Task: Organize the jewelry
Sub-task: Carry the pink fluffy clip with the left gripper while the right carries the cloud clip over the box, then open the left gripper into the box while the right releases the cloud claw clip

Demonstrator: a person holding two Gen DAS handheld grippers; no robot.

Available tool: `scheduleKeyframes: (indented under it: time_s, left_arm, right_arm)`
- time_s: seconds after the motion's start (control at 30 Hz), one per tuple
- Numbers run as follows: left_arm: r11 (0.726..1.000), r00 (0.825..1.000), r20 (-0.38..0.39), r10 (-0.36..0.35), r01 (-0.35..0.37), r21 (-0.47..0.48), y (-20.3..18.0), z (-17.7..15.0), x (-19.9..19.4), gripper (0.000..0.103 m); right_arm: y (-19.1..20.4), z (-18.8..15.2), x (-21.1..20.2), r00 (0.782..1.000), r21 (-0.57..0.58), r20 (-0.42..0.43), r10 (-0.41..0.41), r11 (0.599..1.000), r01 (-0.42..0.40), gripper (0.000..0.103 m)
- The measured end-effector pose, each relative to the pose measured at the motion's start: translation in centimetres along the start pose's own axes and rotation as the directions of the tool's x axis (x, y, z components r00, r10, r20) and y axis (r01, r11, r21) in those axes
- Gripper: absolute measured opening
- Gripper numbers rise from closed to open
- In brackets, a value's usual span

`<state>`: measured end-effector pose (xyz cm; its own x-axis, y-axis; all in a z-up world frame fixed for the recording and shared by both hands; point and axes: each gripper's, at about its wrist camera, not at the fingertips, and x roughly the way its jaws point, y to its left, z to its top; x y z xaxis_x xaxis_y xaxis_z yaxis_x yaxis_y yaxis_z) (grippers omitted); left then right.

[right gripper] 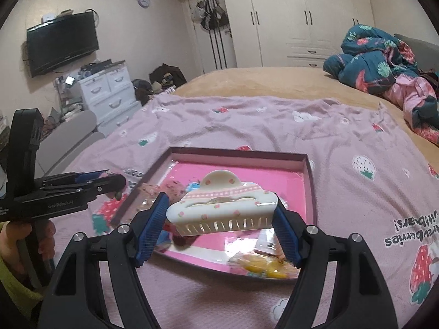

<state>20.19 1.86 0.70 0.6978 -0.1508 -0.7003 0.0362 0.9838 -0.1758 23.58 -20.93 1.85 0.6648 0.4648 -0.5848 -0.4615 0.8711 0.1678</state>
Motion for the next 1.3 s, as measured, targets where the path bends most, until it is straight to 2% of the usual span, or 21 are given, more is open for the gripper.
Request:
scheduleKeyframes:
  time_s: [0.17,0.33,0.77,0.9,1.3]
  left_arm:
    - [1.0,0.999,-0.05,0.012,-0.012,0.001,0.0,-0.6,2.5,0.038]
    - [1.0,0.996,-0.087,0.026,-0.027,-0.008,0.5,-1.3,4.3,0.038]
    - [1.0,0.995,-0.102,0.024,-0.025,-0.01,0.5,-1.3,5.2,0.047]
    - [1.0,0.994,-0.105,0.021,-0.021,-0.004,0.2,-1.2,5.2,0.052]
    - [1.0,0.997,-0.078,0.013,-0.012,0.012,-0.9,-1.1,2.8,0.067]
  right_arm:
    - [-0.9,-1.1,2.4,0.997,-0.011,-0.055,-0.049,0.999,0.049,0.072]
    - [-1.4,-2.5,4.5,0.991,-0.015,-0.117,-0.064,0.998,0.063,0.072]
    - [-1.0,-4.0,6.3,0.982,-0.006,-0.183,-0.049,0.999,0.049,0.073]
    - [-1.0,-3.9,5.3,0.984,0.006,-0.169,-0.052,0.999,0.054,0.084]
    - [-1.4,-3.0,-1.2,0.996,0.061,-0.051,-0.075,0.995,0.078,0.097]
